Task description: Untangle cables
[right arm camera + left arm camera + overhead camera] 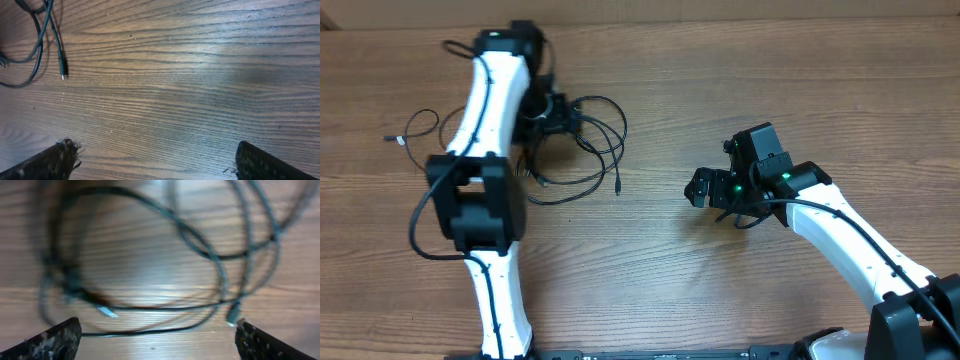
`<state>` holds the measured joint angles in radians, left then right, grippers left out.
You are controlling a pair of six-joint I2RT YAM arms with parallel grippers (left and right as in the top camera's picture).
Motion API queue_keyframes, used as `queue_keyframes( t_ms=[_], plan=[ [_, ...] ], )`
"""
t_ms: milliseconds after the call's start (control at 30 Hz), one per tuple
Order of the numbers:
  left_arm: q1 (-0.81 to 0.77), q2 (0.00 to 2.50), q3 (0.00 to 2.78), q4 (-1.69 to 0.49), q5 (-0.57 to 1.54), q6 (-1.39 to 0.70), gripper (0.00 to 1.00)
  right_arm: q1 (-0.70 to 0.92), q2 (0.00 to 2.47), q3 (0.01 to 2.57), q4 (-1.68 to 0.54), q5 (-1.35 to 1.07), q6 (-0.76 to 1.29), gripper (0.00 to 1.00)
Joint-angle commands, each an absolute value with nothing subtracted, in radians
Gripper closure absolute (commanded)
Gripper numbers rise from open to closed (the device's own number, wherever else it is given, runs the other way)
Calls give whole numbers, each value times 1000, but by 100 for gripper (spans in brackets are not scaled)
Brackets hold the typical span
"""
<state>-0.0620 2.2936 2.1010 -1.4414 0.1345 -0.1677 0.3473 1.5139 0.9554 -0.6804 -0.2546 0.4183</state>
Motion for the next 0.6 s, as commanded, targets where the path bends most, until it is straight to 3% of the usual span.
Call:
queue_keyframes(
  t_ms=[0,233,567],
  plan=[
    [-154,2270,2101,-1427,154,-135,1,345,1515,955,-675,-244,419,0],
    [-257,2270,2038,-1346,154,-211,0,345,1515,955,-675,-244,419,0],
    [-276,2270,1812,-1156,125,-227,0,345,1515,955,-675,-244,419,0]
  ],
)
